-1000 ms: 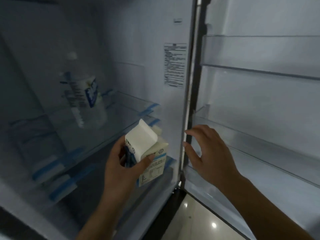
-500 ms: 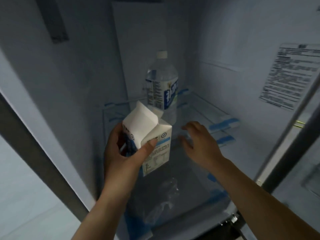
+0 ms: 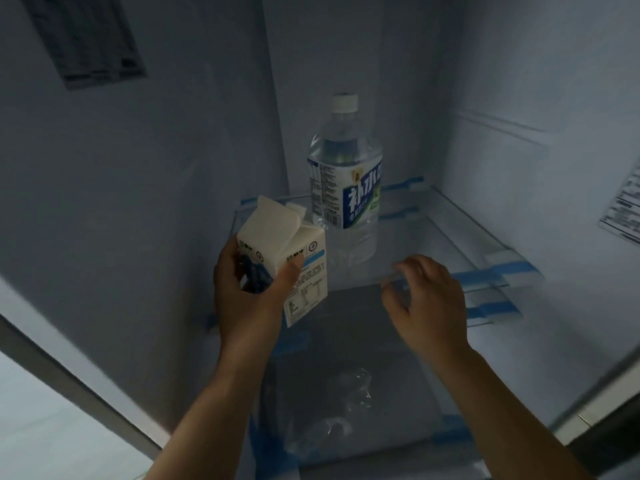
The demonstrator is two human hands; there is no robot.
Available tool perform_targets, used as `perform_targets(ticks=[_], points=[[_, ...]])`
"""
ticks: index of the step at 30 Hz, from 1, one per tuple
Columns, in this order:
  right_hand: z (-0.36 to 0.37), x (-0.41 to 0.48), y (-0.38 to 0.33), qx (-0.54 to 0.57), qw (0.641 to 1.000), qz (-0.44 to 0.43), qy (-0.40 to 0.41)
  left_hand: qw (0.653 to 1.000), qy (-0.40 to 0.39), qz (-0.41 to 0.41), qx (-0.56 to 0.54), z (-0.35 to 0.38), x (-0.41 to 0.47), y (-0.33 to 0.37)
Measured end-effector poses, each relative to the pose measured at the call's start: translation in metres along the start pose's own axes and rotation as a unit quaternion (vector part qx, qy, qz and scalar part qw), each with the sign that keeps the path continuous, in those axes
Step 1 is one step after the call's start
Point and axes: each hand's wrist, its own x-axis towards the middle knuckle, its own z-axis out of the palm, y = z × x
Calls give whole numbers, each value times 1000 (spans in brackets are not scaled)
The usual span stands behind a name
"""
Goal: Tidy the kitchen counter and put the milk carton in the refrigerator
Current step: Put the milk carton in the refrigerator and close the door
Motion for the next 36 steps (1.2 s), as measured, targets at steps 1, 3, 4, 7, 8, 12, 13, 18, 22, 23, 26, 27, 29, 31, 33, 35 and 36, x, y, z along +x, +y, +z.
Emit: perform_targets(ticks=[1, 3, 4, 7, 8, 12, 13, 18, 22, 23, 26, 27, 29, 31, 33, 35, 36], points=[[0, 0, 1, 0, 1000, 1, 0, 1000, 5, 1, 6, 4, 5, -1], [1, -1, 2, 1, 1000, 7, -2, 1000, 8, 8, 26, 11, 15, -3], [1, -1, 2, 1, 1000, 10, -3, 999, 11, 14, 37, 14, 20, -4], [2, -2, 1, -4, 1000, 10, -2, 997, 25, 32, 71, 17, 34, -8], [2, -2, 0, -5, 1000, 11, -1, 996, 27, 36, 78, 18, 39, -8], [2, -3, 1, -5, 1000, 13, -7, 996, 23, 52, 73, 22, 50, -11], [1, -3, 1, -5, 1000, 14, -9, 996, 22, 56, 70, 23, 50, -13], [2, -3, 1, -5, 1000, 16, -15, 994, 21, 79, 78, 18, 46, -27], [2, -4, 1, -10, 1000, 7, -16, 990, 5, 103, 97, 16, 48, -30], [1, -4, 1, -12, 1000, 7, -17, 989, 5, 107, 102, 17, 48, -31], [0, -5, 1, -15, 1000, 9, -20, 986, -4, 113, 123, 17, 45, -29], [0, -5, 1, -15, 1000, 9, -22, 984, -10, 120, 129, 17, 43, -29], [-1, -5, 0, -13, 1000, 12, -24, 980, -18, 135, 144, 15, 40, -27], [-4, -4, 0, -6, 999, 14, -35, 974, -22, 156, 161, 13, 38, -24], [-9, -4, 0, 7, 999, 13, -52, 970, -18, 174, 170, 11, 35, -19], [-19, -7, 0, 17, 998, 16, -53, 965, -15, 194, 175, 12, 30, -13], [-27, -9, -1, 18, 999, 22, -46, 963, -20, 205, 174, 13, 26, -9]])
